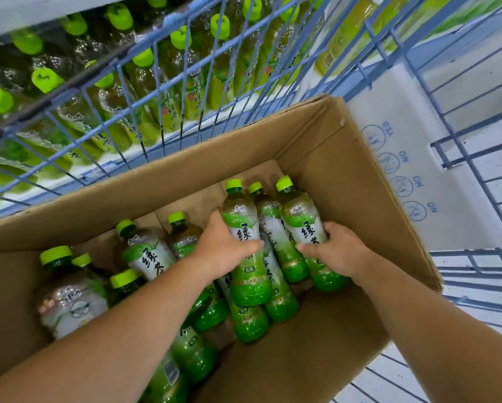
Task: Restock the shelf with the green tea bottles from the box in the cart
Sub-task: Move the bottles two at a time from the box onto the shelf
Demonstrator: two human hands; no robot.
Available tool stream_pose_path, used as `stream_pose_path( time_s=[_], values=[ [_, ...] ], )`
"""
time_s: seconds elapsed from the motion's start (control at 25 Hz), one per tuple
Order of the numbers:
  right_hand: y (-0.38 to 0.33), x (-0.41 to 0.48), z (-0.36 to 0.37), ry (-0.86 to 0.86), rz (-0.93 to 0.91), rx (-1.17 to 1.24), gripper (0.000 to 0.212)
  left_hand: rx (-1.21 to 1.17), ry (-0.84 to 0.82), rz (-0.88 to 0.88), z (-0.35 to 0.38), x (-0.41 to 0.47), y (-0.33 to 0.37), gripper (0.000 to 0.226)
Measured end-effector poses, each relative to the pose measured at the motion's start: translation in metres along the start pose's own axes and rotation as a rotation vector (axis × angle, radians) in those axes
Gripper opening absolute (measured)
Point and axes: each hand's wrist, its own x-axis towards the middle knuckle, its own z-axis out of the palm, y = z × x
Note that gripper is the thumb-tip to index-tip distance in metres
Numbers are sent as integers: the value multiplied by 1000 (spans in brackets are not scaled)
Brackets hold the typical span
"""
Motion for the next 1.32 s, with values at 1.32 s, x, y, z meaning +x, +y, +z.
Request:
stream_pose_path(
  time_s=[1.32],
  values=[
    [-138,-401,109,182,-105,683,30,-121,18,196,-237,-363,66,52]
  ],
)
